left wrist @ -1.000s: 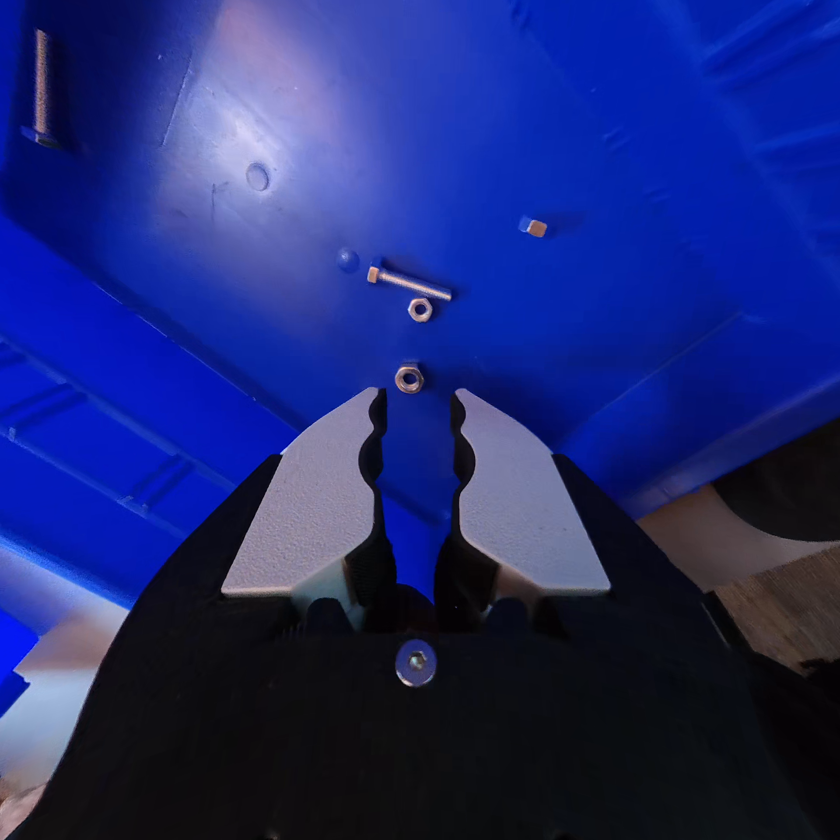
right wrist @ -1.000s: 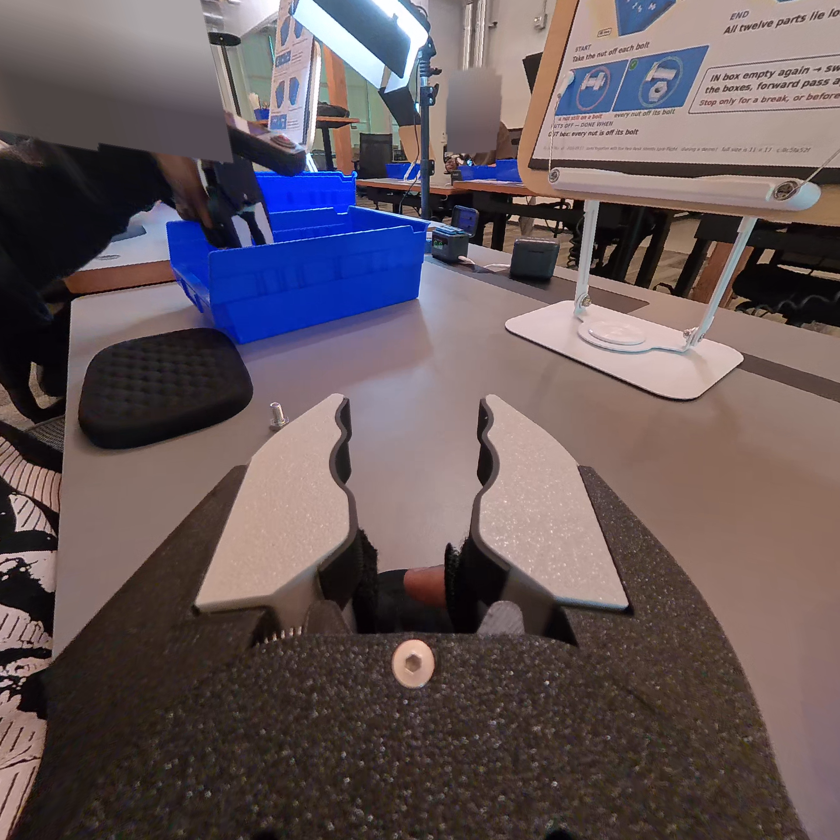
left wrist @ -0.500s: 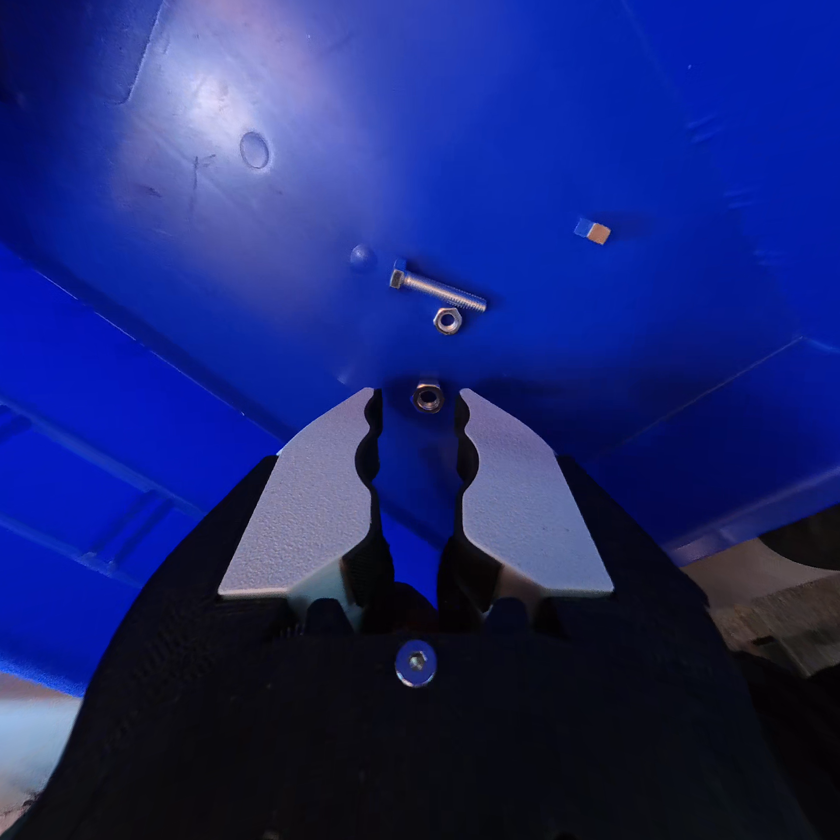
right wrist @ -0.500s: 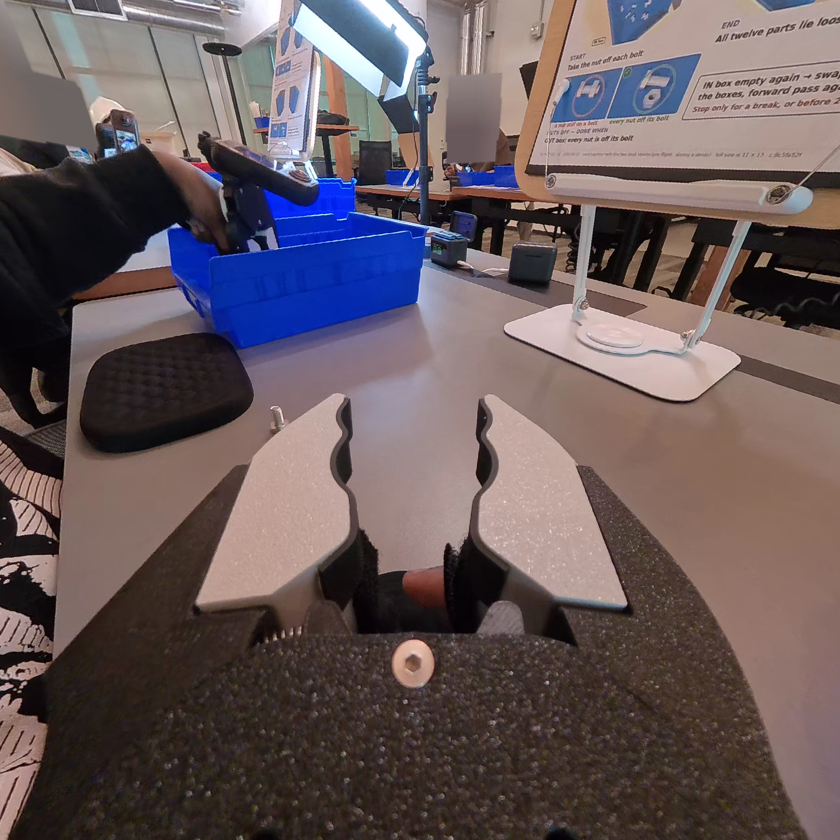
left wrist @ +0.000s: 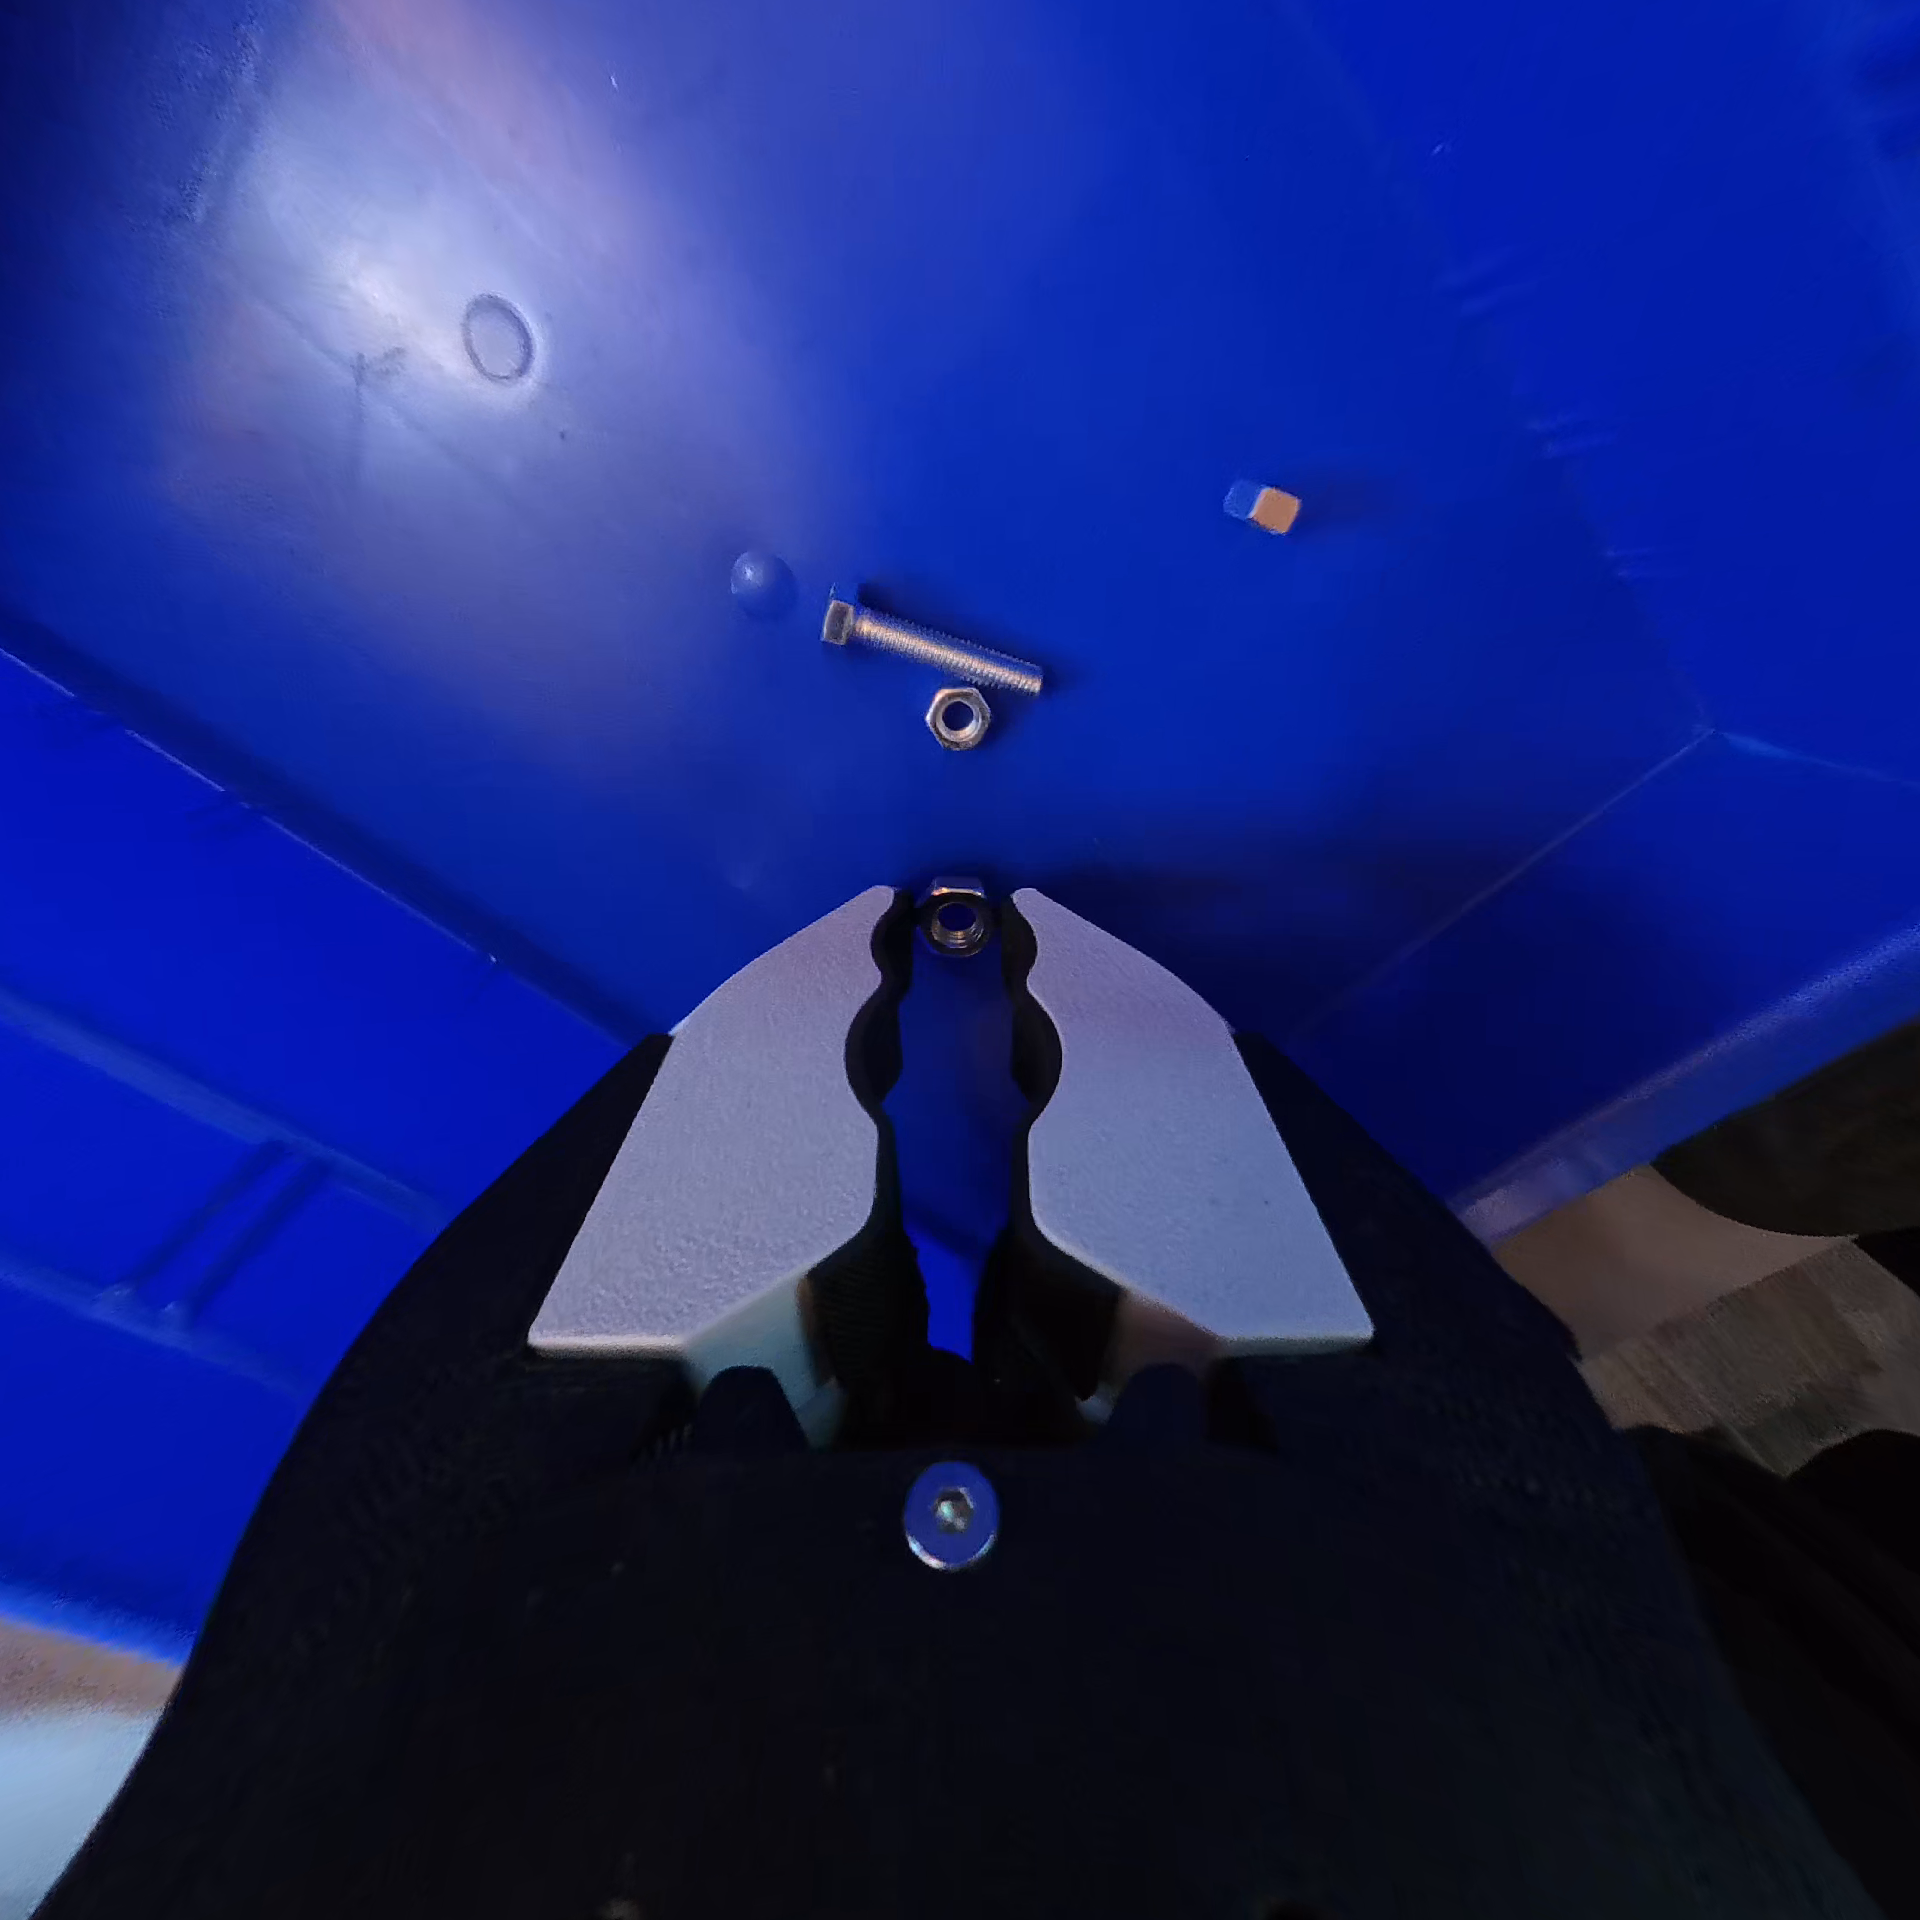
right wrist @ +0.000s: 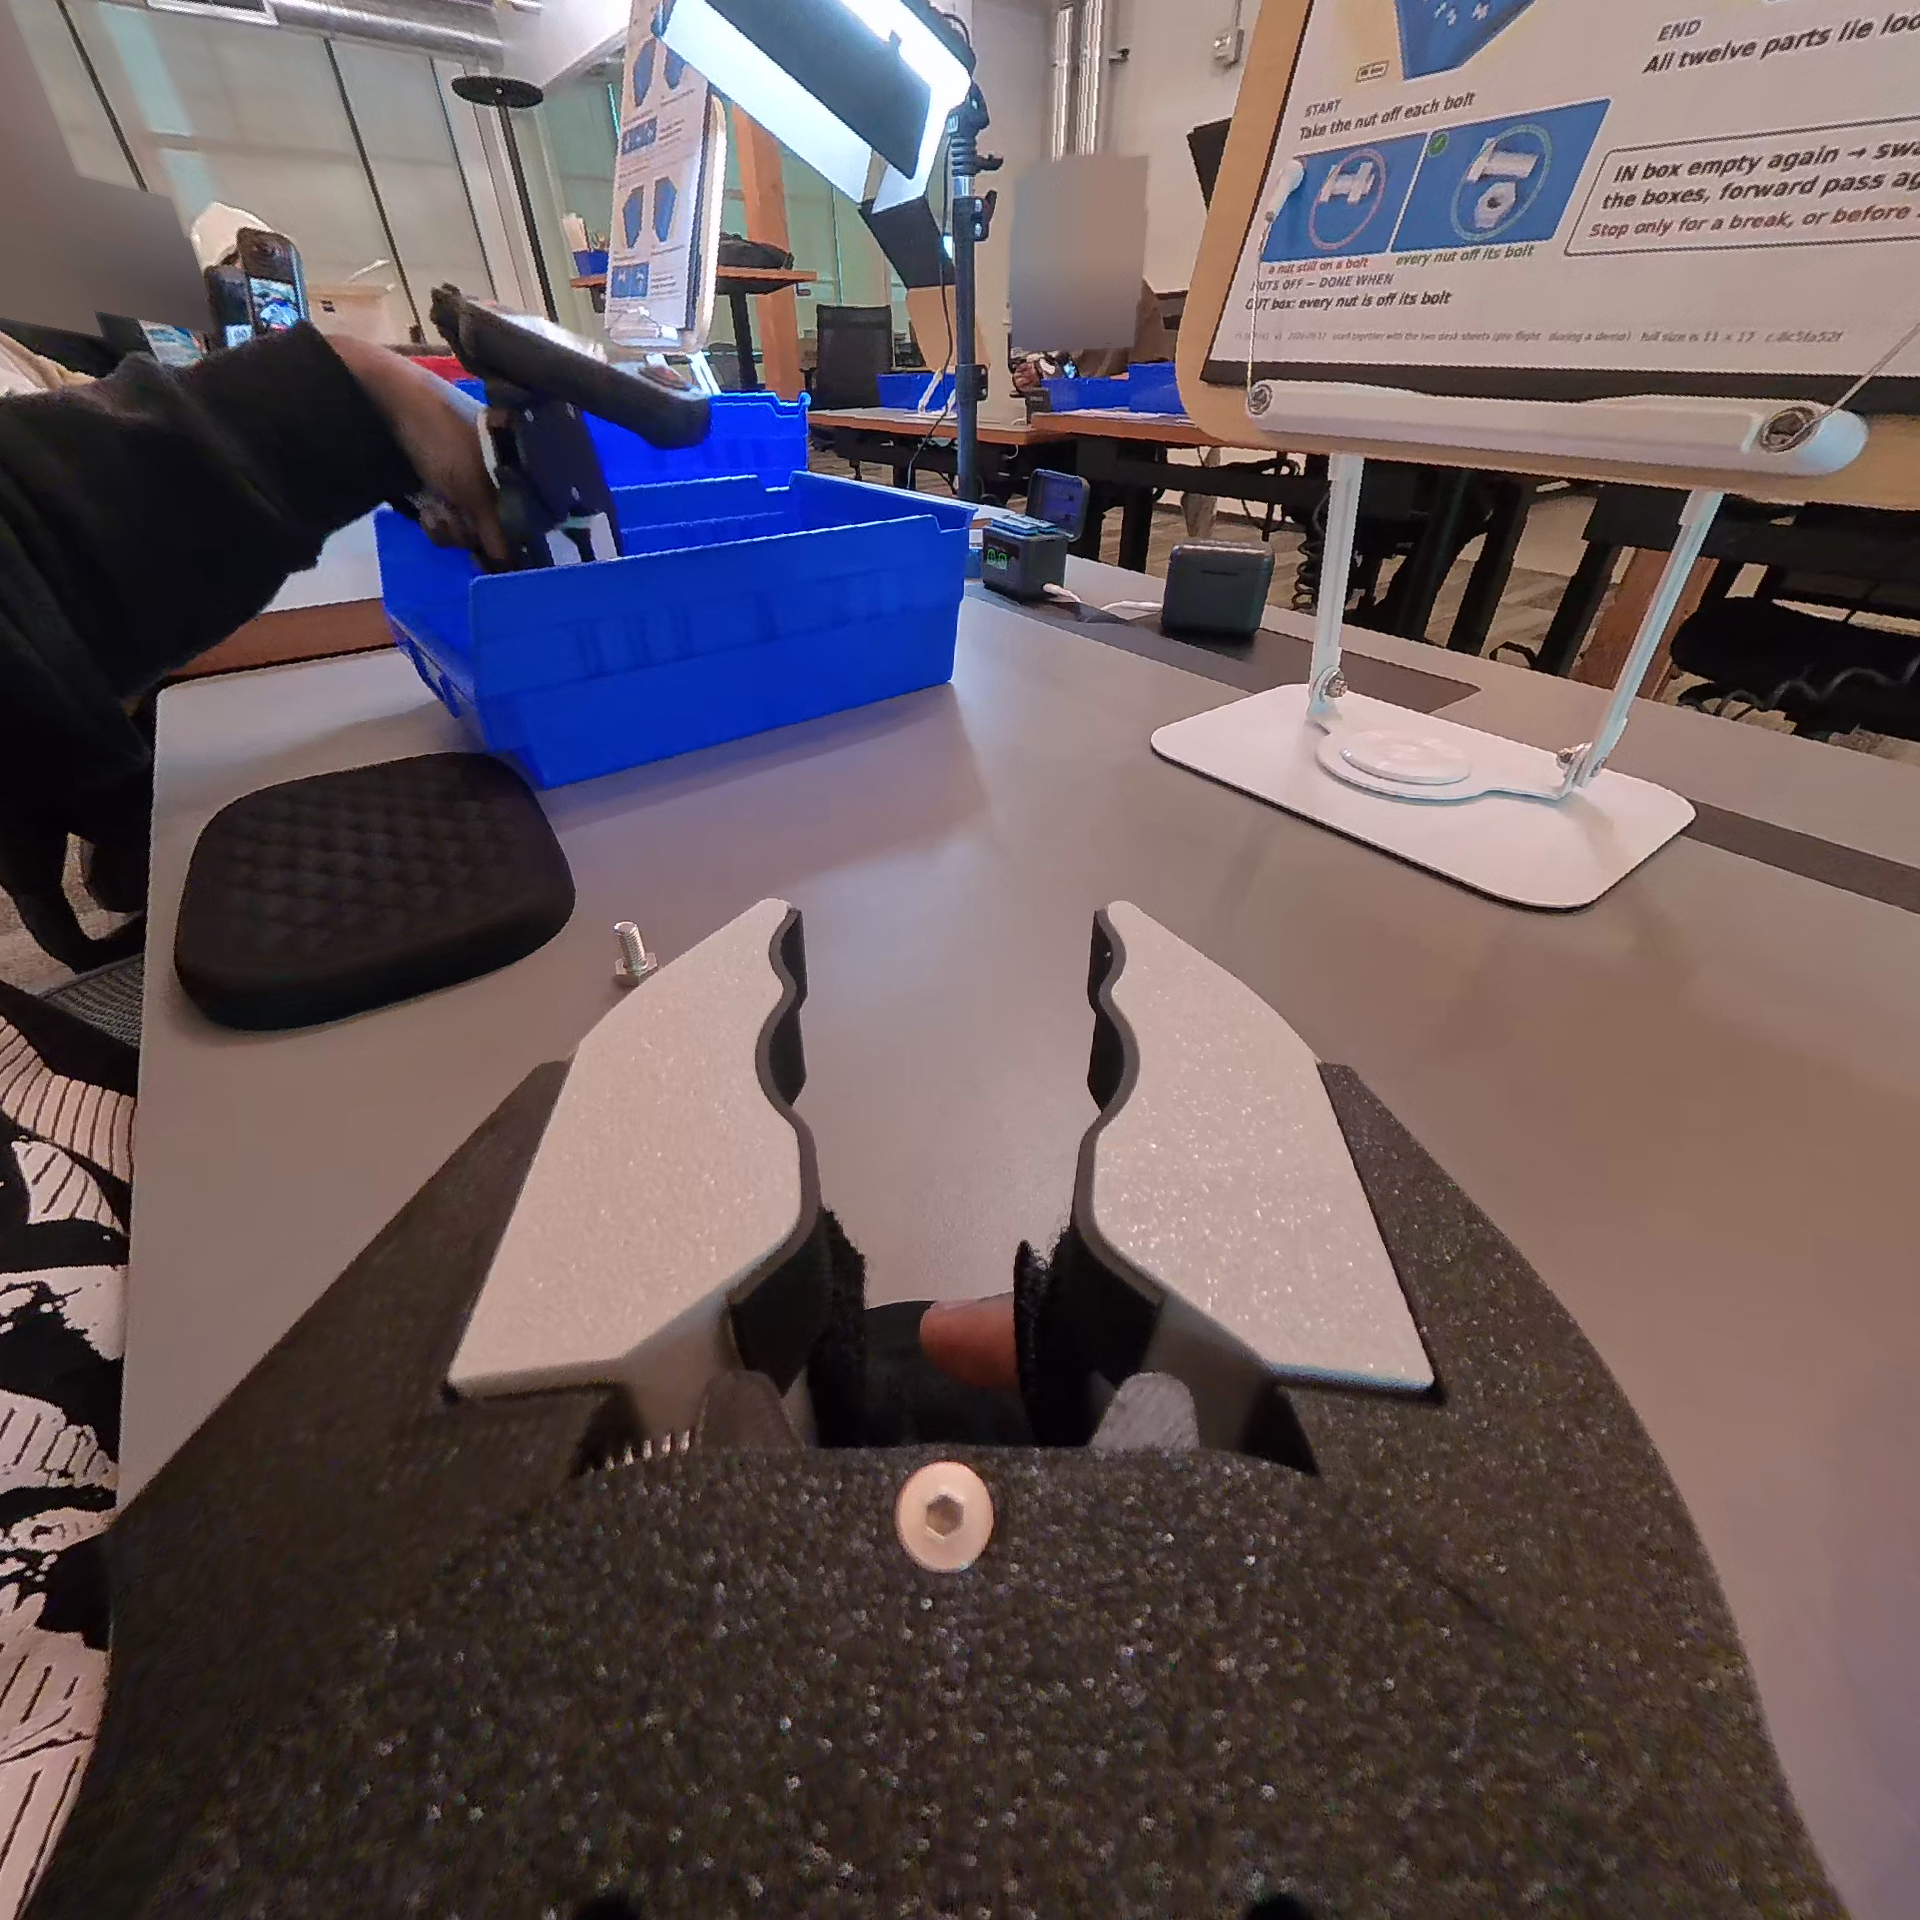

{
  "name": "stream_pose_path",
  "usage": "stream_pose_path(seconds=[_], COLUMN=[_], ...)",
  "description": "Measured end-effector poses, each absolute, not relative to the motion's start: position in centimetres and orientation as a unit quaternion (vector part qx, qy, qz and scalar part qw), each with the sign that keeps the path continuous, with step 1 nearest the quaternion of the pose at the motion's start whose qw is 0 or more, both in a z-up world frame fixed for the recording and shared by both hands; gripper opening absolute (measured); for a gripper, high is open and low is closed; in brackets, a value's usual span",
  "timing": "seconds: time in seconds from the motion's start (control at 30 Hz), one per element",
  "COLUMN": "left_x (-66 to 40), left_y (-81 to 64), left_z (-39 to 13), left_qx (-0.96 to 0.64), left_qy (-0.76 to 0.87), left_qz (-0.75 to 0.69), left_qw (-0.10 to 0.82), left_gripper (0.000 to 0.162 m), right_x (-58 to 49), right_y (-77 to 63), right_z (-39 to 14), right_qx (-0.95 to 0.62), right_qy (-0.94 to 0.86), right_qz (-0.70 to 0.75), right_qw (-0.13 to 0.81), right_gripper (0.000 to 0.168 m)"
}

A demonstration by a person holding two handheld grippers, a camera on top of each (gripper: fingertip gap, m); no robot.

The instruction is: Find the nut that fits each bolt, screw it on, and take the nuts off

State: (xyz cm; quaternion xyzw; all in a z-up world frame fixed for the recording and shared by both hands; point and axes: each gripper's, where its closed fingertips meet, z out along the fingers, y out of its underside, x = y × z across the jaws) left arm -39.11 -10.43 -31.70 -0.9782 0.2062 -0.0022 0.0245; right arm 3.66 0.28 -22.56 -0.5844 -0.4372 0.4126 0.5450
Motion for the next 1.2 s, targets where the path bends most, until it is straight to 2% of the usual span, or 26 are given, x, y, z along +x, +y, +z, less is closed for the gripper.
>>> stream_pose_path(seconds=[0.27,0.4,0.53,0.67,0.8,1.0,1.2], left_x=[-36.2,-30.4,-23.0,-15.0,-9.3,-6.1,-4.7], left_y=[-8.6,-7.0,-6.0,-6.0,-6.7,-7.1,-7.4], left_z=[-24.2,-21.0,-19.9,-21.7,-25.5,-29.8,-32.0], left_qx=[-0.957,-0.920,-0.876,-0.830,-0.801,-0.801,-0.797], left_qy=[0.256,0.339,0.428,0.516,0.572,0.584,0.593], left_qz=[0.094,0.125,0.111,0.047,-0.001,-0.024,-0.037], left_qw=[0.100,0.151,0.194,0.209,0.179,0.128,0.105], left_gripper=[0.017,0.016,0.017,0.016,0.016,0.016,0.016], right_x=[3.5,3.4,3.4,3.3,3.4,3.4,3.4], right_y=[0.2,0.2,0.1,-0.1,-0.2,-0.3,-0.3], right_z=[-22.8,-23.0,-23.0,-23.0,-22.8,-22.7,-22.8], right_qx=[-0.587,-0.588,-0.585,-0.582,-0.576,-0.573,-0.573], right_qy=[-0.444,-0.449,-0.452,-0.456,-0.457,-0.456,-0.459], right_qz=[0.405,0.400,0.397,0.395,0.394,0.397,0.394], right_qw=[0.542,0.541,0.544,0.545,0.551,0.554,0.554], right_gripper=[0.053,0.053,0.052,0.052,0.052,0.052,0.052])
